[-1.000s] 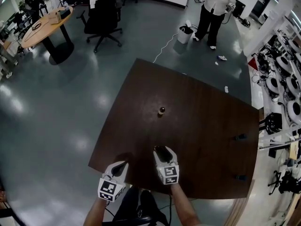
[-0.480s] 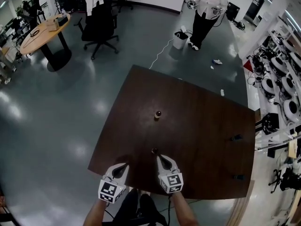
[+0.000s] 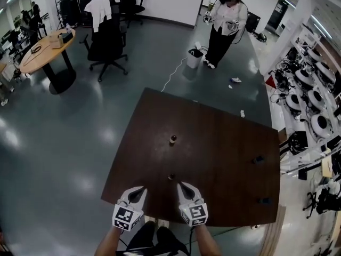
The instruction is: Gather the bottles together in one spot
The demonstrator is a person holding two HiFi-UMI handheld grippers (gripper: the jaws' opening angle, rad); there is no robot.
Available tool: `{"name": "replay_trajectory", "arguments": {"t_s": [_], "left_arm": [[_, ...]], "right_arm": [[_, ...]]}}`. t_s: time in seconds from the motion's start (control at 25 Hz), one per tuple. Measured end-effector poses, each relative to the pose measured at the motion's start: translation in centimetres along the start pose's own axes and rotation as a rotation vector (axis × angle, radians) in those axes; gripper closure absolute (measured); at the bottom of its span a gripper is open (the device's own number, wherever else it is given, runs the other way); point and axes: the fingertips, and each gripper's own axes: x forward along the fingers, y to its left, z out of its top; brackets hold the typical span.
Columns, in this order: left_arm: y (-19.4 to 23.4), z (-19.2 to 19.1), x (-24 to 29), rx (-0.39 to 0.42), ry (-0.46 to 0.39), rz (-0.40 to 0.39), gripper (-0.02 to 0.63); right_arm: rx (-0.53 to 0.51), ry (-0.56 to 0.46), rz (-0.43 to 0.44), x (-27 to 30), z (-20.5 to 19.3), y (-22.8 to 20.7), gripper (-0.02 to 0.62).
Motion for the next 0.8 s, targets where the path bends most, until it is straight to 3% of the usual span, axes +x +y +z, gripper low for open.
{"name": "replay_trajectory", "arguments": {"t_s": [0.36, 0.56, 0.8], "left_arm": [[0.7, 4.5, -0.5, 0.051, -0.084, -0.038, 0.604], [1.2, 6.1, 0.7, 0.060, -0.108, -0.041, 0.606], [2.4, 7.3, 2.9, 0.065, -0.113, -0.021, 0.606]], "right_arm": [[0.033, -0.067, -0.134, -1.5, 4.6, -3.9, 0.594], [0.017, -0.104, -0.158, -1.6, 7.0, -5.5, 0.594], [-0.004, -0.092, -0.155, 0.1, 7.1, -7.6, 0.594]]}}
